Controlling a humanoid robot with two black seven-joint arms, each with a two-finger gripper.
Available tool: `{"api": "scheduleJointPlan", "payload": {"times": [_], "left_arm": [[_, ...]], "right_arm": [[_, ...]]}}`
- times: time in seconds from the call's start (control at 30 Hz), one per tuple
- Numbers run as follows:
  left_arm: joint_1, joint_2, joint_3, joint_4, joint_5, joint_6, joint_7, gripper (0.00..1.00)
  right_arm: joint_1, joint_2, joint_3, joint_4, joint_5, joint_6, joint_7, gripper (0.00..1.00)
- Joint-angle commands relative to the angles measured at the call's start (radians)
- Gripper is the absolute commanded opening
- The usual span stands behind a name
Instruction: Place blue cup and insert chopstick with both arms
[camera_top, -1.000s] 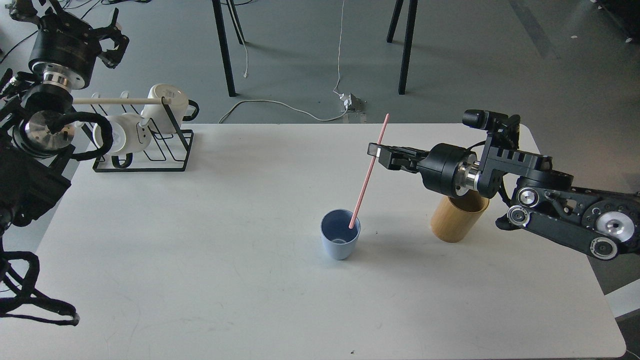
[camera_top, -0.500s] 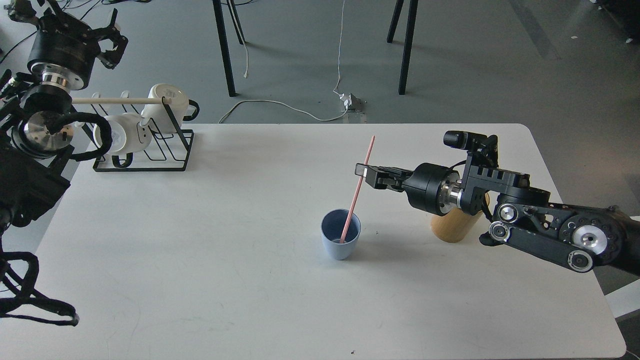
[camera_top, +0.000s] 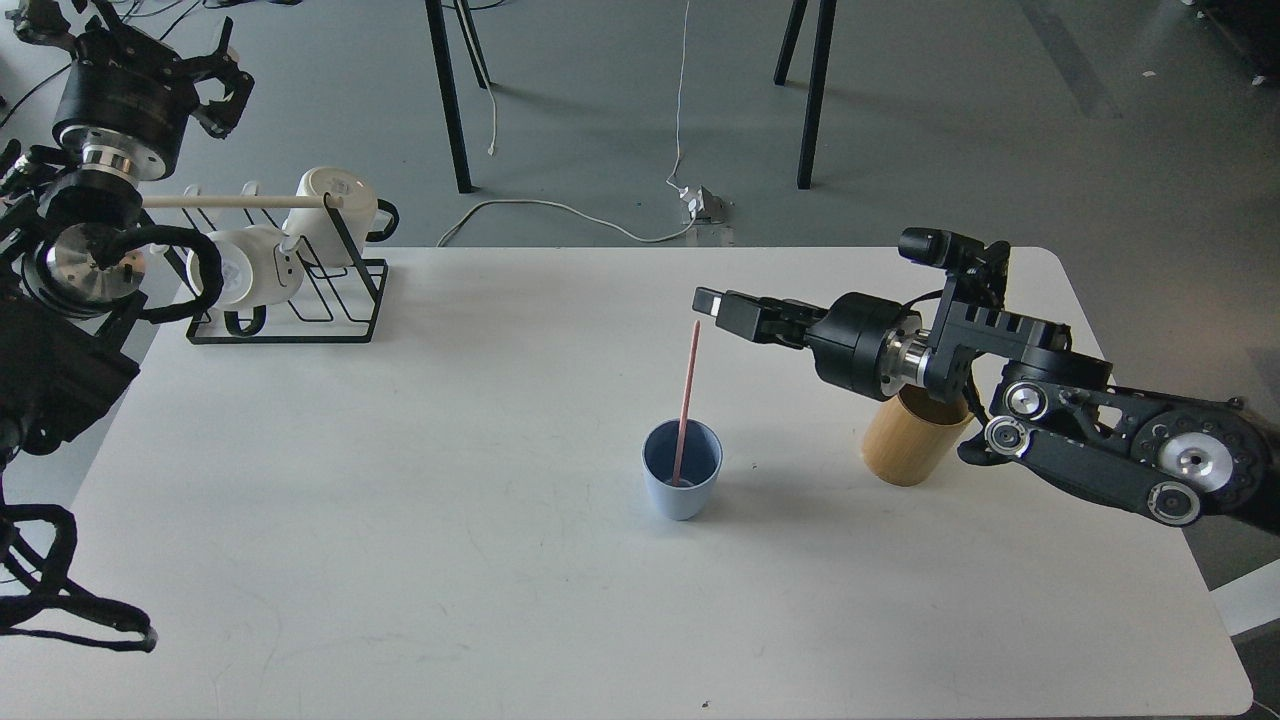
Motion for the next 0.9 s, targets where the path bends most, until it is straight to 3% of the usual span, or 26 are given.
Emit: {"api": "scheduleJointPlan", "payload": {"times": [0.0,0.13,0.33,0.4,0.7,0.87], "left_arm": [[0.000,0.000,0.000,0.000,0.000,0.000,-0.002,0.99],[0.000,-0.003,0.002,0.000,0.000,0.000,-0.005,0.99],[0.003,-0.015,0.005,0.000,0.002,0.000,-0.004,0.99],[0.000,-0.017,0.003,0.000,0.002,0.000,-0.004,0.99],[-0.004,-0.040,0.002,0.000,0.002,0.000,-0.004,0.99],[0.000,-0.066,-0.001,-0.011,0.000,0.000,-0.009,0.99]], "right_arm": [[-0.028,-0.024,0.169,-0.007,0.100,0.012,0.005,1.00],[-0.031,-0.063,0.311,-0.010,0.214,0.007,0.022,1.00],[-0.050,-0.063,0.408,-0.132,0.485,0.013,0.204,1.00],[-0.051,-0.063,0.411,-0.183,0.580,0.030,0.227,1.00],[-0.051,-0.046,0.436,-0.399,1.103,0.226,0.209,1.00],[-0.048,0.018,0.470,-0.591,1.310,0.386,0.163,1.00]]}}
